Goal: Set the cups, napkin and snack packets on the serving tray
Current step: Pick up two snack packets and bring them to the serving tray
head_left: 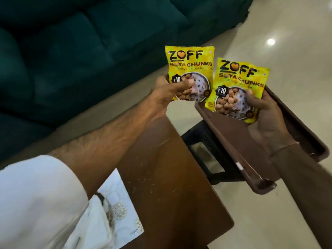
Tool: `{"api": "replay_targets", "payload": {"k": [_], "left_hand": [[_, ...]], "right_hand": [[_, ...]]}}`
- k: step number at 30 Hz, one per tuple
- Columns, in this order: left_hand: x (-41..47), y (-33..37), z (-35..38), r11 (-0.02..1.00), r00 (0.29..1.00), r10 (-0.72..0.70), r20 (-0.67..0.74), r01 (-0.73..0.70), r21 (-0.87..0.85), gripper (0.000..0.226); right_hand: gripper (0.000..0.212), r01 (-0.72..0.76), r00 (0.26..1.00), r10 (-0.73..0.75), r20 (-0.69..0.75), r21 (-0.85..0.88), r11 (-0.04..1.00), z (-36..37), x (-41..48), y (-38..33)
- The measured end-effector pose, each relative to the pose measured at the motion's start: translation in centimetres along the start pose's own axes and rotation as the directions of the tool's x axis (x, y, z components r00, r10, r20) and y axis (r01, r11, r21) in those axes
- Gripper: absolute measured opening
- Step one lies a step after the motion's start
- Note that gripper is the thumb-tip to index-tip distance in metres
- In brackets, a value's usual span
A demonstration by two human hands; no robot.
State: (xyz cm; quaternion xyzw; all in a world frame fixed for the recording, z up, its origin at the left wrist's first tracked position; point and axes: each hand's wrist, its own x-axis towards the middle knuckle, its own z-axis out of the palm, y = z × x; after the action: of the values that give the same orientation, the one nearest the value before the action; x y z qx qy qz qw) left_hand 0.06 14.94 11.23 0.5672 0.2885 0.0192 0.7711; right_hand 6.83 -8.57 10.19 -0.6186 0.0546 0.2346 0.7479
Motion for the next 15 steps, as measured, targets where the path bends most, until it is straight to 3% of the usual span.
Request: {"api": "replay_targets", "payload": {"k": [4, 10, 15], "left_hand": [[-5.6, 3.0, -7.5, 0.995, 0.986, 0.083, -0.142, -0.091, -0.048, 0.059], [-15.2, 3.8, -19.2, 0.98, 0.947, 0.157, -0.281, -0.185, -0.076, 0.044], [-23.2, 1.4, -28.2, 0.978, 0.893, 0.161, -0.421, -0.2, -0.051, 0.045]], "right_hand": [[0.045, 0.033, 0.992, -0.036, 0.123, 0.021, 0.999, 8.1, -2.1, -0.6], [0.031, 0.103, 0.923, -0.064, 0.378, -0.082, 0.991, 19.5, -7.2, 1.3], [0.043, 0.094, 0.874, 0.0, 0.487, -0.169, 0.981, 27.2, -12.1, 5.4]]}}
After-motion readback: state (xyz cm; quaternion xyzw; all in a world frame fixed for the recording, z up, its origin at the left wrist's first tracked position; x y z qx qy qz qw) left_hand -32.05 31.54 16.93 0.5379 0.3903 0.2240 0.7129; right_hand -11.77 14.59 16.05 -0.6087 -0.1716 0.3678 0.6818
